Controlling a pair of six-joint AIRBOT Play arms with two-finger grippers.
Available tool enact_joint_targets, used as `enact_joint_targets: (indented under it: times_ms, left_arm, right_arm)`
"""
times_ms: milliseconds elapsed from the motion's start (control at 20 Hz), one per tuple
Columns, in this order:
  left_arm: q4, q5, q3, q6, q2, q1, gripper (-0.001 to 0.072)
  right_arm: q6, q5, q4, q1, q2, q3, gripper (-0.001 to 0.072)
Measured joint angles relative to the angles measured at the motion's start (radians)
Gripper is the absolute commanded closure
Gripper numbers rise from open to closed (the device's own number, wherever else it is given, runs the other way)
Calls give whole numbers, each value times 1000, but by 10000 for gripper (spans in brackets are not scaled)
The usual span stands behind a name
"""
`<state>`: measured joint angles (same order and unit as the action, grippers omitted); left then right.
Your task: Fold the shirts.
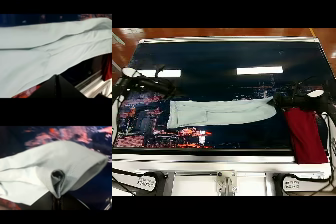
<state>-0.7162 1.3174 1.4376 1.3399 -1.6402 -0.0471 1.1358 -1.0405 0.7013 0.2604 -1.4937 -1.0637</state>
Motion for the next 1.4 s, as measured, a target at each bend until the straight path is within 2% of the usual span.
enact_joint_targets:
  times_ms: [150,400,750,1000,1150,1300,1400]
  left_arm:
    - [10,-93,0,11,-13,140,671]
    - [20,-258,0,68,-78,402,670]
    - [168,-483,0,87,-180,626,671]
    - [276,-567,1,68,-245,701,672]
    - [307,-592,1,46,-255,695,675]
    - [226,-571,1,48,-200,635,675]
    - [102,-532,1,91,-121,560,675]
  right_arm:
    - [18,-37,-12,0,164,0,652]
    - [117,-98,3,0,414,0,652]
    - [227,-203,35,0,561,0,651]
    - [258,-237,10,0,577,0,652]
    - [267,-240,-1,0,579,0,652]
    - [278,-215,-8,-32,572,0,652]
    - [283,-159,-18,-92,552,0,652]
